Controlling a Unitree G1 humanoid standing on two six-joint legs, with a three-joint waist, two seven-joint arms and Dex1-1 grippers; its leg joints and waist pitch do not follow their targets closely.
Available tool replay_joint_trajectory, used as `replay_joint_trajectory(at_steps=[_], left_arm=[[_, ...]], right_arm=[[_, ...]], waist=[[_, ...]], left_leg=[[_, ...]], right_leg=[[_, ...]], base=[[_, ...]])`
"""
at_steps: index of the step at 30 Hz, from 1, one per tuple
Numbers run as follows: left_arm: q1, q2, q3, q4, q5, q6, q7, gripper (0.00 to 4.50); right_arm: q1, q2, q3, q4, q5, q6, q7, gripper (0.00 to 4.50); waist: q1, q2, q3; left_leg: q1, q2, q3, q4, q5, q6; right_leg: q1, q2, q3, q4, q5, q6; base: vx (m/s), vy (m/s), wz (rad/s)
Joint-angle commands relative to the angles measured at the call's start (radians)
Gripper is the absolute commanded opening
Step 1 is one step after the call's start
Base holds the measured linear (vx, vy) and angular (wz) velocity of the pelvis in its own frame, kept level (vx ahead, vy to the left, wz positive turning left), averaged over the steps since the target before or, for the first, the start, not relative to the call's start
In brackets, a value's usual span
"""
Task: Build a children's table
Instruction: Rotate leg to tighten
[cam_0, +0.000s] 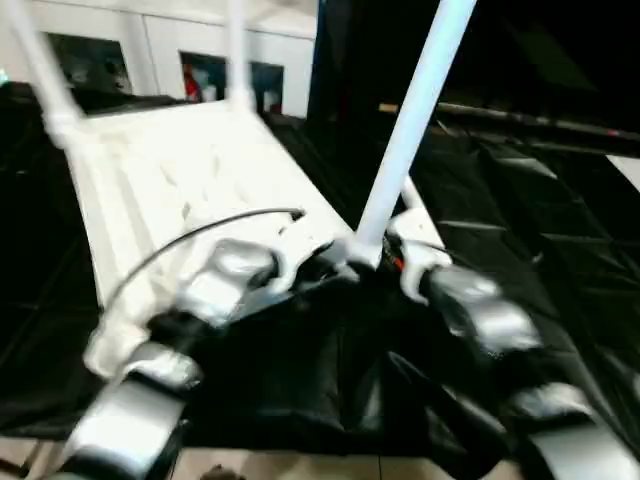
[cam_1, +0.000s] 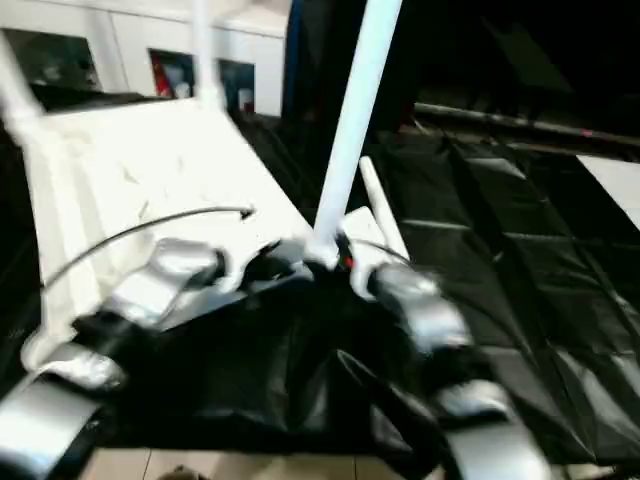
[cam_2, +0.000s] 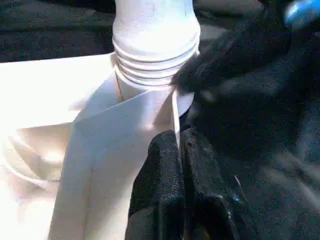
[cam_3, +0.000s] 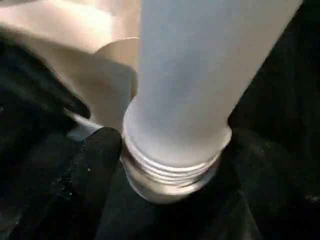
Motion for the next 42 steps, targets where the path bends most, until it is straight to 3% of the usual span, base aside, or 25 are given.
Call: replay_joint_trajectory(at_steps=[1,4,11,16,22,25,27,30,31,32,34,38,42], left_arm=[[0.032,0.005,-0.056,-0.042,-0.015,-0.012,-0.107,0.00],[0.063,0.040,-0.072,-0.105,-0.033,-0.028,-0.186,0.00],[0.071,0.055,-0.069,-0.119,-0.036,-0.023,-0.210,0.00],[0.076,0.059,-0.062,-0.129,-0.038,-0.015,-0.214,0.00],[0.080,0.051,-0.056,-0.134,-0.039,-0.002,-0.201,0.00],[0.079,0.043,-0.049,-0.129,-0.035,0.008,-0.173,0.00],[0.064,0.024,-0.034,-0.096,-0.025,0.015,-0.119,0.00],[0.040,-0.005,-0.016,-0.047,-0.011,0.021,-0.044,0.00],[0.018,-0.032,-0.010,-0.007,0.004,0.029,0.017,0.00],[0.008,-0.045,-0.007,0.012,0.012,0.034,0.049,0.00],[-0.023,-0.089,0.001,0.061,0.029,0.059,0.134,0.00],[-0.063,-0.157,0.014,0.120,0.036,0.104,0.231,0.00],[-0.093,-0.219,0.013,0.173,0.047,0.108,0.289,0.00]], right_arm=[[0.009,-0.031,0.018,-0.055,0.022,0.010,0.075,3.74],[0.026,-0.066,0.036,-0.092,0.029,0.008,0.143,3.74],[0.036,-0.074,0.055,-0.113,0.023,0.031,0.194,3.74],[0.033,-0.067,0.051,-0.112,0.038,0.039,0.206,3.37],[0.049,-0.051,0.044,-0.117,0.047,0.052,0.202,2.84],[0.059,-0.034,0.031,-0.110,0.050,0.052,0.172,2.80],[0.047,-0.002,0.000,-0.061,0.039,0.044,0.073,2.75],[0.031,0.036,-0.033,-0.001,0.025,0.032,-0.047,2.74],[0.020,0.072,-0.061,0.034,0.026,0.036,-0.137,2.74],[0.015,0.091,-0.076,0.050,0.030,0.044,-0.179,2.74],[-0.004,0.147,-0.120,0.093,0.040,0.062,-0.313,2.74],[-0.027,0.220,-0.144,0.133,0.036,0.057,-0.428,2.74],[-0.057,0.284,-0.140,0.171,0.025,0.039,-0.488,2.74]], waist=[[0.003,0.012,-0.056],[0.010,0.015,-0.054],[0.016,0.008,-0.056],[0.016,0.008,-0.057],[0.016,0.007,-0.057],[0.016,0.007,-0.057],[0.015,0.008,-0.056],[0.007,0.010,-0.051],[0.006,0.011,-0.052],[0.003,0.011,-0.051],[-0.003,0.012,-0.053],[-0.008,0.011,-0.055],[-0.009,0.014,-0.057]], left_leg=[[0.020,0.041,-0.016,-0.072,-0.259,0.005],[0.026,0.044,-0.015,-0.074,-0.285,-0.004],[0.021,0.040,-0.014,-0.072,-0.254,-0.011],[0.019,0.040,-0.013,-0.069,-0.224,-0.003],[0.021,0.040,-0.013,-0.069,-0.224,-0.002],[0.020,0.039,-0.013,-0.069,-0.229,-0.005],[0.021,0.040,-0.013,-0.070,-0.241,-0.011],[0.024,0.037,-0.016,-0.075,-0.309,-0.040],[0.022,0.038,-0.021,-0.076,-0.326,-0.051],[0.025,0.038,-0.021,-0.077,-0.340,-0.056],[0.025,0.037,-0.025,-0.078,-0.356,-0.064],[0.024,0.036,-0.026,-0.077,-0.358,-0.061],[0.018,0.035,-0.023,-0.078,-0.315,-0.046]], right_leg=[[0.036,-0.054,0.034,-0.071,-0.184,-0.198],[0.030,-0.053,0.036,-0.073,-0.208,-0.196],[0.035,-0.054,0.036,-0.068,-0.190,-0.191],[0.037,-0.053,0.035,-0.063,-0.148,-0.202],[0.037,-0.054,0.035,-0.064,-0.160,-0.200],[0.036,-0.054,0.035,-0.065,-0.168,-0.199],[0.035,-0.055,0.035,-0.066,-0.188,-0.196],[0.027,-0.057,0.036,-0.080,-0.308,-0.172],[0.030,-0.061,0.035,-0.083,-0.358,-0.155],[0.023,-0.060,0.036,-0.089,-0.383,-0.144],[0.022,-0.061,0.035,-0.091,-0.413,-0.133],[0.022,-0.058,0.033,-0.091,-0.385,-0.130],[0.027,-0.055,0.034,-0.082,-0.285,-0.145]], base=[[0.000,0.000,0.00],[0.000,0.000,0.00],[0.000,0.000,0.00],[0.000,0.000,0.00],[0.000,0.000,0.00],[0.000,0.000,0.00],[0.000,0.000,0.00],[0.000,0.000,0.00],[0.000,0.000,0.00],[0.000,0.000,0.00],[0.000,0.000,0.00],[0.000,0.000,0.00],[0.000,0.000,0.00]])
